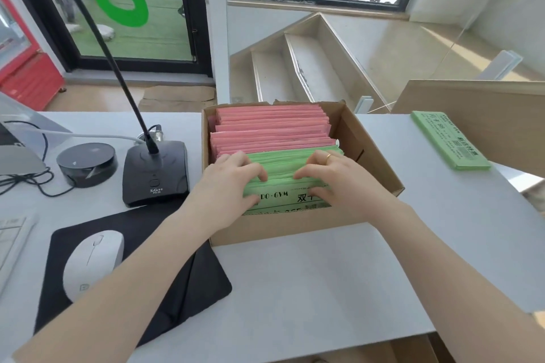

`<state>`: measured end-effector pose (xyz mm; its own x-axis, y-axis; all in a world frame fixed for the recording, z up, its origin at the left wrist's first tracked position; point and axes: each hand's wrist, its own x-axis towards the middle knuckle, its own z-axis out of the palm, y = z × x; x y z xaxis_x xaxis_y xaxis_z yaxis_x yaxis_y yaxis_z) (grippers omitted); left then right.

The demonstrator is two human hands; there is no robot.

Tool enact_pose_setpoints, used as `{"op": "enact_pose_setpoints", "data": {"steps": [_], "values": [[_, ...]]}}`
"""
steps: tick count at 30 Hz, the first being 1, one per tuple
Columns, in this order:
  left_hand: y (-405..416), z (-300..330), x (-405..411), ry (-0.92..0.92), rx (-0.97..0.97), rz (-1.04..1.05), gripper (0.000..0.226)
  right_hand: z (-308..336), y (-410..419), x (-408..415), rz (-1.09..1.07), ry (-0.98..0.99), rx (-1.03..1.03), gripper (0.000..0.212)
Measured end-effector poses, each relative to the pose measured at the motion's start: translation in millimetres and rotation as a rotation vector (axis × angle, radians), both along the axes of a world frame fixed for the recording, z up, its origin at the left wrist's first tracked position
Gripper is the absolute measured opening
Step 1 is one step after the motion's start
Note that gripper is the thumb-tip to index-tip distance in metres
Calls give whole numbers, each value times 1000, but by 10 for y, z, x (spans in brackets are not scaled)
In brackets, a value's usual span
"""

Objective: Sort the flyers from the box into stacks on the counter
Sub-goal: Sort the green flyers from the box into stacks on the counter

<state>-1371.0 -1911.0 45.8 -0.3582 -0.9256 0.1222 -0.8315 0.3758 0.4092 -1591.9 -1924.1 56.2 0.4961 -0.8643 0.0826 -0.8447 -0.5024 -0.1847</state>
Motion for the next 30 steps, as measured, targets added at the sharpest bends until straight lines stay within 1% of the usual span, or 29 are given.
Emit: {"op": "enact_pose_setpoints", "data": {"steps": [4, 7, 10, 13, 14, 15, 16, 17, 19, 20, 22, 24, 27, 30], "values": [[5, 28, -20, -19, -4, -20, 27, 38, -5, 39, 12, 4, 30, 28], [18, 61, -34, -52, 4, -51, 26, 38, -12, 66, 16, 136, 69, 29], [12, 86, -46, -82, 34, -49, 28, 39, -17, 43, 20, 187, 80, 28], [20, 90, -59, -183, 0, -21, 31, 34, 2, 37, 31, 259, -15, 25], [39, 90, -53, -168, -41, -3, 30, 25, 25, 30, 20, 242, -65, 24], [64, 86, -42, -106, -107, 11, 29, 19, 52, 16, 5, 189, -117, 23], [98, 97, -36, 9, -184, 24, 26, 22, 83, -14, -1, 104, -173, 21], [139, 138, -31, 156, -216, 37, 23, 42, 109, -56, -9, 20, -224, 20], [251, 283, -84, 411, -187, 80, 16, 150, 181, -155, -34, -92, -314, 21], [308, 351, -131, 485, -178, 115, 14, 225, 222, -198, -35, -120, -343, 23], [424, 473, -251, 553, -248, 171, 13, 387, 310, -264, -27, -160, -392, 31], [540, 566, -381, 640, -325, 191, 19, 530, 410, -355, -20, -211, -433, 33], [749, 668, -576, 861, -244, 221, 24, 699, 568, -551, 20, -270, -448, 30], [969, 613, -819, 960, -157, 190, 26, 725, 764, -789, 49, -191, -398, 24]]}}
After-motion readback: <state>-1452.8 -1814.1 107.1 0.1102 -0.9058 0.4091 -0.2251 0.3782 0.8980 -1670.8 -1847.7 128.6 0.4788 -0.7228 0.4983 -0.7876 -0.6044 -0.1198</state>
